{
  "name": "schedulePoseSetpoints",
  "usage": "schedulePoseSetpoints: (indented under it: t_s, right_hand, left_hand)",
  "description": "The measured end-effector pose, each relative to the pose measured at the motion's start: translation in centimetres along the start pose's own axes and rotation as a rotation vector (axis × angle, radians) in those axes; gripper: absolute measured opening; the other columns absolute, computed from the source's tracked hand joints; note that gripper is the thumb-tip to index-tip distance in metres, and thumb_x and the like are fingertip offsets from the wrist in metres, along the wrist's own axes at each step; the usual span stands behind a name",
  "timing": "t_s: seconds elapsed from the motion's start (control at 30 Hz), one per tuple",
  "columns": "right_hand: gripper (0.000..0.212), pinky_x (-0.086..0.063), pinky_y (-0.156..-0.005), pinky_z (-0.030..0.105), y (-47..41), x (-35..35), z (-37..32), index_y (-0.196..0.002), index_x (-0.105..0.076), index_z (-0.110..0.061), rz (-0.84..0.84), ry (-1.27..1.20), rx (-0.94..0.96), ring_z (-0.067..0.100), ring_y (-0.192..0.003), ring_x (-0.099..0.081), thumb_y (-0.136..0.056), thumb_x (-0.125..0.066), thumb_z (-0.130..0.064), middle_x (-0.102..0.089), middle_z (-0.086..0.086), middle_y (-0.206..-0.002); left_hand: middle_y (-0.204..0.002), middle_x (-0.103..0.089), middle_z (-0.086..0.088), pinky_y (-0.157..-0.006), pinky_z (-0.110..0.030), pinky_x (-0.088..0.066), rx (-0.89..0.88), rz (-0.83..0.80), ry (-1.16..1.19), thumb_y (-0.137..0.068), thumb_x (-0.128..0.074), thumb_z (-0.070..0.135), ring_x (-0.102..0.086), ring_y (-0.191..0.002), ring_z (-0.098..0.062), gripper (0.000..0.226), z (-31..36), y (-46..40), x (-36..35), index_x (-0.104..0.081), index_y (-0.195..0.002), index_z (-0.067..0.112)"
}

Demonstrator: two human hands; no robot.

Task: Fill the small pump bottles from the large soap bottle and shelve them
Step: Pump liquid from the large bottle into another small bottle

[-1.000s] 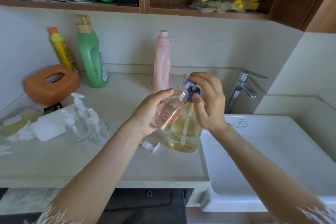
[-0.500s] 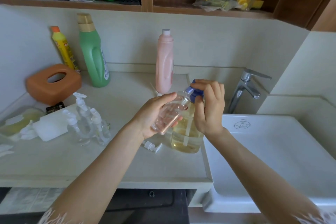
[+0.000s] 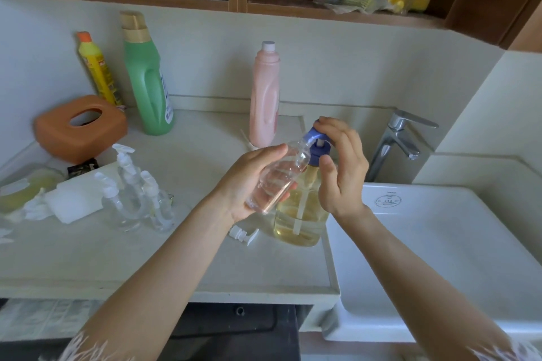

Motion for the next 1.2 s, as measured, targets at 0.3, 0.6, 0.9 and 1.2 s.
schedulePoseSetpoints:
  t_s: [0.3, 0.6, 0.9, 1.2]
  right_hand:
    - [0.034, -0.037, -0.082, 0.008, 0.0, 0.1, 0.2, -0.084, -0.068, 0.003, 0.048, 0.034, -0.069, 0.031, -0.085, -0.059, -0.082, -0.038, -0.013, -0.064, 0.007, -0.092]
    - [0.045, -0.048, -0.085, 0.041, -1.7, 0.7, -0.1, -0.095, -0.07, 0.0, -0.07, -0.01, -0.053, 0.024, -0.098, -0.061, -0.094, -0.035, -0.029, -0.066, 0.007, -0.101]
    - [0.064, -0.041, -0.098, 0.03, -0.6, -0.2, -0.3, -0.103, -0.063, 0.006, -0.061, -0.065, 0.016, 0.028, -0.112, -0.055, -0.1, -0.029, -0.047, -0.06, 0.006, -0.112]
    - [0.036, -0.038, -0.083, 0.039, 0.1, -0.1, 0.2, -0.082, -0.071, -0.005, 0.062, 0.071, -0.091, 0.013, -0.094, -0.06, -0.08, -0.036, -0.015, -0.071, 0.001, -0.092]
  left_hand:
    - [-0.084, -0.072, -0.007, -0.046, -0.021, -0.047, 0.029, 0.027, 0.03, -0.07, -0.064, 0.04, -0.063, -0.055, -0.016, 0.044, -1.3, 0.3, 0.0, -0.065, -0.102, 0.01]
    - [-0.088, -0.07, -0.007, -0.052, -0.024, -0.052, -0.025, 0.034, 0.021, -0.069, -0.068, 0.038, -0.065, -0.061, -0.016, 0.04, 0.5, 0.6, -0.3, -0.069, -0.1, 0.013]
    - [-0.084, -0.073, -0.007, -0.048, -0.023, -0.049, -0.086, 0.041, -0.014, -0.073, -0.067, 0.037, -0.064, -0.059, -0.015, 0.032, 0.0, 0.2, -0.6, -0.072, -0.093, 0.012]
    - [-0.081, -0.071, -0.008, -0.045, -0.022, -0.046, -0.002, 0.077, 0.007, -0.071, -0.07, 0.039, -0.061, -0.053, -0.017, 0.043, -1.2, 0.2, -0.3, -0.066, -0.1, 0.008]
Point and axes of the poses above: each hand's wrist, its own y-axis away from the middle knuckle, its own x-axis out of the back of the hand, z = x × y, the point moved 8 cm from there along -y, towards the middle knuckle
